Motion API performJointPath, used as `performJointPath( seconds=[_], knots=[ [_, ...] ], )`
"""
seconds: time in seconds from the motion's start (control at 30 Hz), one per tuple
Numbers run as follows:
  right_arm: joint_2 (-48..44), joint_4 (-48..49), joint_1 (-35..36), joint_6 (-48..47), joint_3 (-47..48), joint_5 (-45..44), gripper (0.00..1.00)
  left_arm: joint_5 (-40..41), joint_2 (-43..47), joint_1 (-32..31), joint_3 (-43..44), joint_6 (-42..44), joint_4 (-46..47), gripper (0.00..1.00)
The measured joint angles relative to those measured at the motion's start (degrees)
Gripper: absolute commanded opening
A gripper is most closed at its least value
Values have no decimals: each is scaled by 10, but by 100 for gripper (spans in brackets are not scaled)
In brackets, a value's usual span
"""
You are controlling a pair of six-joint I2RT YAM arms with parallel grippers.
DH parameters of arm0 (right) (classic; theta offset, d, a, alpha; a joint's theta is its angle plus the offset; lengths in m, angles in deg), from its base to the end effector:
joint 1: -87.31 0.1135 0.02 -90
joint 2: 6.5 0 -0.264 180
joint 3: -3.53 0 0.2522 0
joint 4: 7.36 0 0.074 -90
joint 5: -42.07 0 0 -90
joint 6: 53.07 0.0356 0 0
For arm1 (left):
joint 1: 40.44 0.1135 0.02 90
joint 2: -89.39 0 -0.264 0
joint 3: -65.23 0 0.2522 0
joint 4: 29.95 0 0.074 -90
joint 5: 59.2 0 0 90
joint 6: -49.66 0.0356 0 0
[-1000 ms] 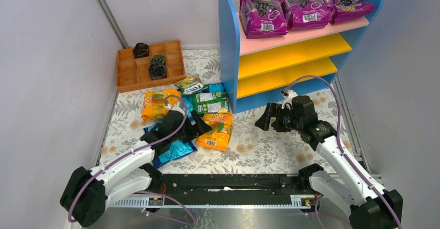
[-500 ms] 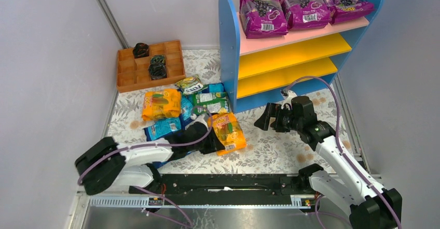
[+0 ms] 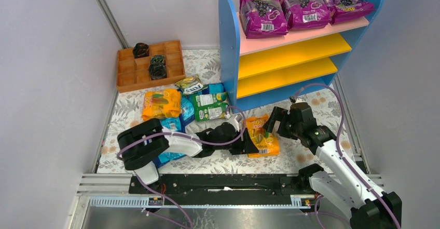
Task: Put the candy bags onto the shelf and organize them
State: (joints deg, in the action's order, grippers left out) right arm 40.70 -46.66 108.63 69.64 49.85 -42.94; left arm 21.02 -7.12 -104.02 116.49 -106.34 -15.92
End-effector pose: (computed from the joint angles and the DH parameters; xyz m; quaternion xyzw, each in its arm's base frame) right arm 0.1632 0.0670 0.2327 0.0717 0.9035 0.2263 0.3569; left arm 0.1373 -0.2900 0.1401 0.0235 0.8688 -0.4740 0.1411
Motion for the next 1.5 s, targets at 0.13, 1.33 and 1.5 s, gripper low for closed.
performJointPath(
  seconds=[0.13, 1.33, 1.5],
  knots=[
    [3, -8, 0, 5, 0, -1, 100, 18, 33, -14, 0, 47, -40, 88],
    [-48, -305, 0, 112, 134, -116, 100, -78, -82, -13, 88, 56, 50, 53],
    [-48, -309, 0, 122, 134, -116, 100, -82, -110, -12, 90, 21, 79, 37]
  ],
)
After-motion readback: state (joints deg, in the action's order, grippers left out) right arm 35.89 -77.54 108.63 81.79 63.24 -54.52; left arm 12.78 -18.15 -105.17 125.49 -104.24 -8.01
